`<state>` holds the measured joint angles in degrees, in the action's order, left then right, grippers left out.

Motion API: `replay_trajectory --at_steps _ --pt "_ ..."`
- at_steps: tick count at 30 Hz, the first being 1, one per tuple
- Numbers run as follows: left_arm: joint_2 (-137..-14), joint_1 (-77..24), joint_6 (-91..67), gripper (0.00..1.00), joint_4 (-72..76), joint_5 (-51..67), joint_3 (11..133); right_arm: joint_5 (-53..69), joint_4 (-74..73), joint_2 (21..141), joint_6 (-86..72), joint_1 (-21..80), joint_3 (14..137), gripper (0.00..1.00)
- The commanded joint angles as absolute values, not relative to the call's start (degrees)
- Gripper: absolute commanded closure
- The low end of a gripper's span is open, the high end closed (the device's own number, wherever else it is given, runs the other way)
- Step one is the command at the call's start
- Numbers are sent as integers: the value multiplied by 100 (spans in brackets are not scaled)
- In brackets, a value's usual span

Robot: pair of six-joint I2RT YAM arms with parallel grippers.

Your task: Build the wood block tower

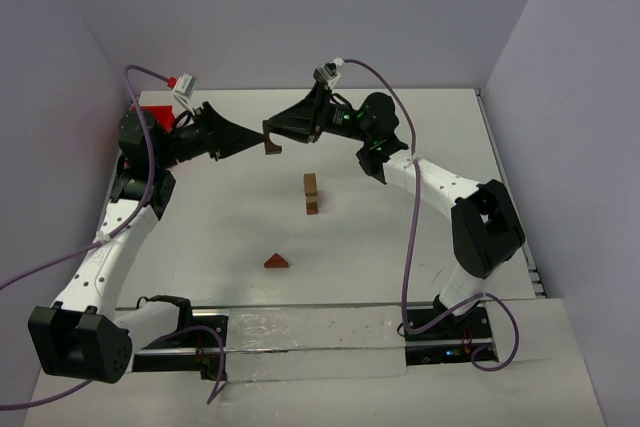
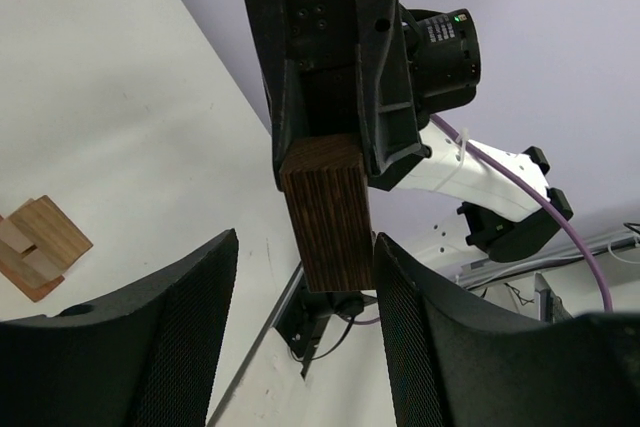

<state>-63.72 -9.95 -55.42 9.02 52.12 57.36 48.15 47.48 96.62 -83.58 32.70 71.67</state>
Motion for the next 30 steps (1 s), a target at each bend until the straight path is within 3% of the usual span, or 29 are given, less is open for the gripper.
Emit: replay_trajectory --at_steps 1,17,21,22,24,25,26,28,30 --pt "-6355 -1136 -5930 37 1523 5383 5837 4600 5069 9533 -8461 3246 7169 100" --pt "-6530 -1371 -6012 47 1609 5335 5845 4491 5045 9588 -8534 3234 7154 100" --pt "-6548 -1378 -6029 61 1635 5332 5873 4509 5044 9561 -8524 3234 7124 100" --pt "-6549 -1371 -6017 74 1622 5313 5886 4509 5032 9554 -8513 3233 7099 99" --pt "-6557 -1371 -5857 96 1424 5259 5967 4513 4974 9554 -8463 3209 7063 89" --pt "-6560 -1371 -5760 100 1249 5216 6025 4525 4918 9542 -8415 3188 7054 71" --pt "-6565 -1371 -5629 100 1021 5149 6098 4533 4748 9507 -8306 3138 7064 48" --pt "-6568 -1373 -5280 100 436 4960 6291 4511 4068 9412 -7892 2964 7151 18" --pt "-6579 -1384 -4936 100 -250 4659 6457 4374 2705 9293 -6997 2717 7342 7"
